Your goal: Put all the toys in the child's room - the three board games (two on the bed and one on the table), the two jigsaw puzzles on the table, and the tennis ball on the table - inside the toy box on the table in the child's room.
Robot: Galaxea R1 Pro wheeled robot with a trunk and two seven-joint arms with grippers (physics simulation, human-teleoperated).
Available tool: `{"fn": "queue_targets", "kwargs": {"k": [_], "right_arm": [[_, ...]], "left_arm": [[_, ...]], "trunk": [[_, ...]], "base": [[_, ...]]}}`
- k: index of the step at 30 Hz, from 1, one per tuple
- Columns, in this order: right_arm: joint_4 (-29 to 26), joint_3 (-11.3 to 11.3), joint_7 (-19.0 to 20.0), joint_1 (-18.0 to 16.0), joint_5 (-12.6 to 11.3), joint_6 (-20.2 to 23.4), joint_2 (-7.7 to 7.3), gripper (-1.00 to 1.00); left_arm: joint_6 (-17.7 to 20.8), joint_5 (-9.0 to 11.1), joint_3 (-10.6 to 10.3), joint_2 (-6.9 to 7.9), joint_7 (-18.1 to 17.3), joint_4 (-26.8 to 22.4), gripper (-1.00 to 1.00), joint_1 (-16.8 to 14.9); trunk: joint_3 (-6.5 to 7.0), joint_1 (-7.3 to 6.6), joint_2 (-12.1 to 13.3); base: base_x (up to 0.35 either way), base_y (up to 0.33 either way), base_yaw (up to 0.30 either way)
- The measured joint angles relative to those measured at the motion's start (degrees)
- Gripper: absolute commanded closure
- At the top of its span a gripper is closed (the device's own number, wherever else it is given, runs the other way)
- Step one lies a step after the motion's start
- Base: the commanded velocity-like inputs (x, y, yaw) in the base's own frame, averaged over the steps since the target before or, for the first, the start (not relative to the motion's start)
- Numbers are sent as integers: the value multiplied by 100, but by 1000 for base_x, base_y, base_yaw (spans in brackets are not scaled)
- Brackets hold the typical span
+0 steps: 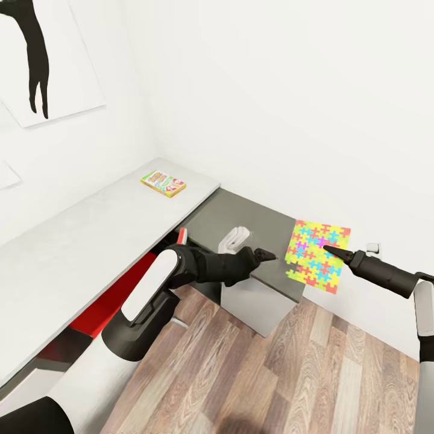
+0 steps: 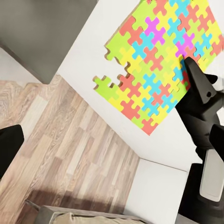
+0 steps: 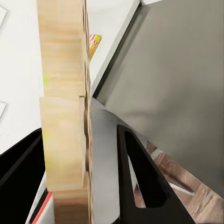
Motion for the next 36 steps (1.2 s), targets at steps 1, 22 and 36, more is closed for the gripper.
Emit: {"fn": "queue_targets", "kwargs": {"k": [1,22,36], "right_arm": [[1,0,-66,-1,-1,0,0,100],[25,-8,-322,3,-69,4,-55,100],[-18,-3,-299,19,-327,2,-115,100]], "left_arm": [[0,0,0,0,0,-1,-100,0],[16,-2,-13,-9,-227,-106,-100,0],[28,-3,-10,2,-248,-175,-100,0]], "trunk": [[3,0,0],[115,0,0],[185,0,0]], "base": [[-6,0,234],[-1,0,221],[0,0,246]]}}
